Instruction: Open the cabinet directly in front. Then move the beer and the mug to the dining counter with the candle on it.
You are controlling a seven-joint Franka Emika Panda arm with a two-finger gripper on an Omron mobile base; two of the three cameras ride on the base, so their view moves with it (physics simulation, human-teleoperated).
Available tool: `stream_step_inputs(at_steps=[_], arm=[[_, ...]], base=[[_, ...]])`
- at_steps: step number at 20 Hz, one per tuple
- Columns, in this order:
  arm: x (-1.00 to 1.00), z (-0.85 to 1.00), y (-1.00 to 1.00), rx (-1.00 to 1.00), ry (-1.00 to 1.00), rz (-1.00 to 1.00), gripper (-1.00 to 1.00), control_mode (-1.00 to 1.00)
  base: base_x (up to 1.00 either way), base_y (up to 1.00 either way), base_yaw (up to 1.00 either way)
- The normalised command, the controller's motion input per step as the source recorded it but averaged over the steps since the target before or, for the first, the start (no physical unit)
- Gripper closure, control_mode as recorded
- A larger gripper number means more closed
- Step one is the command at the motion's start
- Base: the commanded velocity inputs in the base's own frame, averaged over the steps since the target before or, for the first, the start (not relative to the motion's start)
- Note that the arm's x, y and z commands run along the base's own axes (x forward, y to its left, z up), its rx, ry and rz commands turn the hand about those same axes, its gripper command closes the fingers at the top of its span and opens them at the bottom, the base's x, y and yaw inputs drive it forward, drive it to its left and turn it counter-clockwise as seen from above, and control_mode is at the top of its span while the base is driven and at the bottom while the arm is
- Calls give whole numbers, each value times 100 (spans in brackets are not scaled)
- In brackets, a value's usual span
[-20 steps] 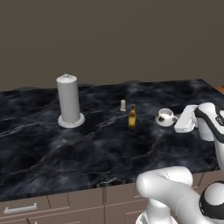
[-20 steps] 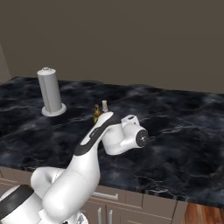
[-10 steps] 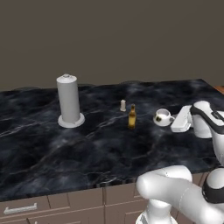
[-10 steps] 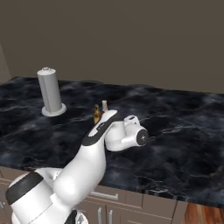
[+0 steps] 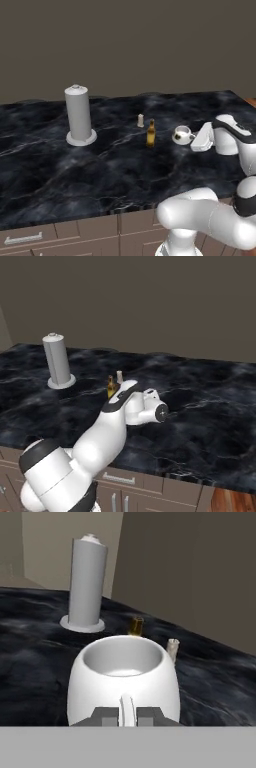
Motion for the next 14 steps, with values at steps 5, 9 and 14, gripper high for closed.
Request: stream_step_inputs(at_steps=[5, 9, 14], arm=[[21, -18, -3, 0, 0, 0, 100, -100], [13, -20, -7, 0, 0, 0, 100, -100], [10, -21, -7, 0, 0, 0, 100, -100]], base=[[0, 0, 0], [0, 0, 0], [0, 0, 0]])
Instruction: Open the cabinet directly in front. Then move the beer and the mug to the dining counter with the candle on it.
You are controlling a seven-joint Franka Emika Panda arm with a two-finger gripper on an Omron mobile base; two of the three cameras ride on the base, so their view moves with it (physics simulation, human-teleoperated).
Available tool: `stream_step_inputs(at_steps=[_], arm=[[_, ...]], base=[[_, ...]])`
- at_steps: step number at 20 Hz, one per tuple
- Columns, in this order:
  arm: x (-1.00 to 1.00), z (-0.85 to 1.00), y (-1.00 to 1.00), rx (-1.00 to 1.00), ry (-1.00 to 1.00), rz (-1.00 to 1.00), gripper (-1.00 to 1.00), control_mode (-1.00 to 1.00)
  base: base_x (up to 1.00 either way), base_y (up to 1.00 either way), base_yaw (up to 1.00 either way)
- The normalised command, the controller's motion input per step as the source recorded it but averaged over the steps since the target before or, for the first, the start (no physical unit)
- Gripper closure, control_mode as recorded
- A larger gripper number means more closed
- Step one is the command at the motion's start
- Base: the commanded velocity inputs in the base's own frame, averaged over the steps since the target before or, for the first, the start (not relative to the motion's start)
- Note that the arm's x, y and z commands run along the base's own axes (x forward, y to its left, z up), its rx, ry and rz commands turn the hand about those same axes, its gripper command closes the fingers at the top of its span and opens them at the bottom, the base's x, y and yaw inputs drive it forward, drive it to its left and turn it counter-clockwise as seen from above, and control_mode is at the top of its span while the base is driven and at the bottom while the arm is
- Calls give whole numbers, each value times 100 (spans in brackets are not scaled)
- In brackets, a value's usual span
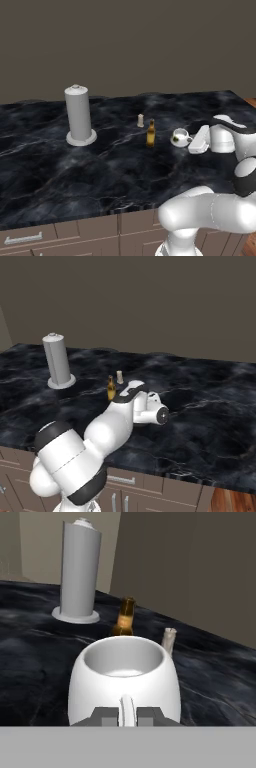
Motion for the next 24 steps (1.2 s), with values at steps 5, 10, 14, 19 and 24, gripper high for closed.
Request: stream_step_inputs(at_steps=[5, 10, 14, 19, 24], arm=[[12, -19, -5, 0, 0, 0, 100, -100], [14, -17, -3, 0, 0, 0, 100, -100], [14, -17, -1, 0, 0, 0, 100, -100], [13, -18, 0, 0, 0, 0, 100, -100], [14, -17, -2, 0, 0, 0, 100, -100]], base=[[0, 0, 0], [0, 0, 0], [0, 0, 0], [0, 0, 0], [0, 0, 0]])
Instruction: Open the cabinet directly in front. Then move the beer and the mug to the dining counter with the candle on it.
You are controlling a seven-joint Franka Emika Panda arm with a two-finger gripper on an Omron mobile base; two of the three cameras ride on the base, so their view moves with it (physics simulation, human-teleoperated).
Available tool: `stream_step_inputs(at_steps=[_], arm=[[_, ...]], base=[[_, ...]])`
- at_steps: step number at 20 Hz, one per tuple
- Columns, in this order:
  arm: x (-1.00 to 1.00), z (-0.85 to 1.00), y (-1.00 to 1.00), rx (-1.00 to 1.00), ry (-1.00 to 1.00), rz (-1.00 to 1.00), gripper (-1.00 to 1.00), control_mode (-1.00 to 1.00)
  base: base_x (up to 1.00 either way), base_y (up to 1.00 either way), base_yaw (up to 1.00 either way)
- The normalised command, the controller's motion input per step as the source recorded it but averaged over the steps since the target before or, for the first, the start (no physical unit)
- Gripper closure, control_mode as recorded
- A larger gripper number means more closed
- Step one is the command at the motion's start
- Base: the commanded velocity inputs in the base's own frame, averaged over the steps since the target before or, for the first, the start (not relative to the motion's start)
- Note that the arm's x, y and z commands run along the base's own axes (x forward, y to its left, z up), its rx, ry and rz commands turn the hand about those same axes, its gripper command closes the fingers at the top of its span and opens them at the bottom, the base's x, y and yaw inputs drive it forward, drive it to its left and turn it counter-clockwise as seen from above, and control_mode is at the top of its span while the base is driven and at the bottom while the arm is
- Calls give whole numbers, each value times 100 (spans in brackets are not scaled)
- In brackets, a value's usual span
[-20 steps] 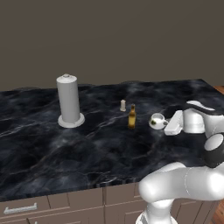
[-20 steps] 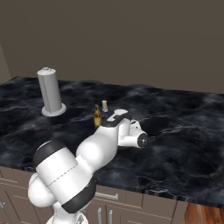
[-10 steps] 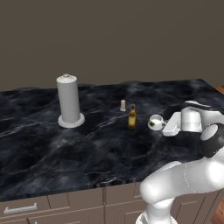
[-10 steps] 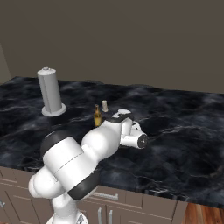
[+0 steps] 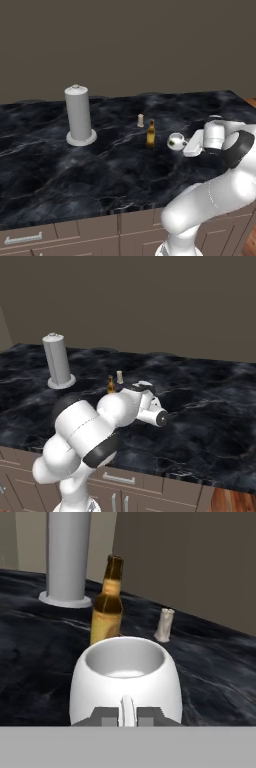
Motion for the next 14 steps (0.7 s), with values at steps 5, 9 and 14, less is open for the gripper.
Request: stream_step_inputs(at_steps=[5, 9, 14], arm=[[14, -15, -4, 0, 0, 0, 100, -100], [16, -14, -8, 0, 0, 0, 100, -100], [16, -14, -9, 0, 0, 0, 100, -100]], base=[[0, 0, 0], [0, 0, 0], [0, 0, 0]])
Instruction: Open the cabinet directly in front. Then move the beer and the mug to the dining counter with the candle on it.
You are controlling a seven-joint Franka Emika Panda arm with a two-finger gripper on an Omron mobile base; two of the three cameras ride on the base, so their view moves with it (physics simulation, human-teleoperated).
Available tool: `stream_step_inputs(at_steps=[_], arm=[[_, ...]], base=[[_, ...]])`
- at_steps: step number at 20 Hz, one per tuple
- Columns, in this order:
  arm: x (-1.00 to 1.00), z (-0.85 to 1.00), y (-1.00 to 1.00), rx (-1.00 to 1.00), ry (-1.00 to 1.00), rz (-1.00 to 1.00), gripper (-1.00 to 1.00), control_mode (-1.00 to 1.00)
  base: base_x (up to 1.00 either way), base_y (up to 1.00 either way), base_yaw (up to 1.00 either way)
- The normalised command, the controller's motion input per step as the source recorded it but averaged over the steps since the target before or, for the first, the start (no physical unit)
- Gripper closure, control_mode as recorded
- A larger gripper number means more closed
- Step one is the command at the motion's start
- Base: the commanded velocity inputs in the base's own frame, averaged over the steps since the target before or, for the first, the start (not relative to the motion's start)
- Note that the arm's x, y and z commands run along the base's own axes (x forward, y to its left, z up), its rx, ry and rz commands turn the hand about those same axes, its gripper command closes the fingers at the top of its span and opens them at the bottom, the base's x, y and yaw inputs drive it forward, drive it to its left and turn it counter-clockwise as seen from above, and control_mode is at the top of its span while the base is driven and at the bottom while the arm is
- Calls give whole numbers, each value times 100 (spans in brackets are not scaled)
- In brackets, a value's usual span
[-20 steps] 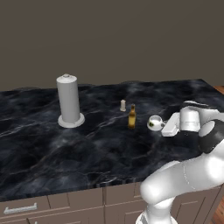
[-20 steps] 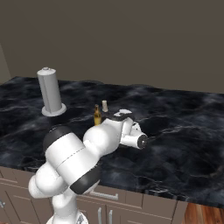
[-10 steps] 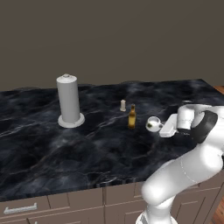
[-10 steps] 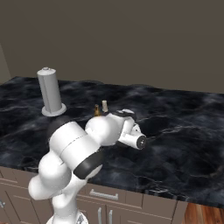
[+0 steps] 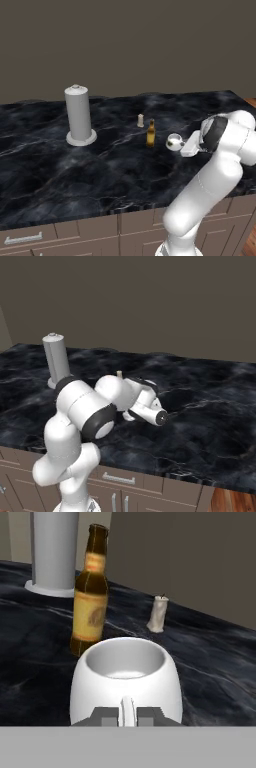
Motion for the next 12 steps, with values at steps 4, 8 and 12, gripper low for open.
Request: stream_step_inputs(at_steps=[4, 8, 12], arm=[[14, -14, -12, 0, 0, 0, 100, -100], [11, -16, -14, 0, 0, 0, 100, -100], [8, -18, -16, 0, 0, 0, 100, -100]], base=[[0, 0, 0], [0, 0, 0], [0, 0, 0]])
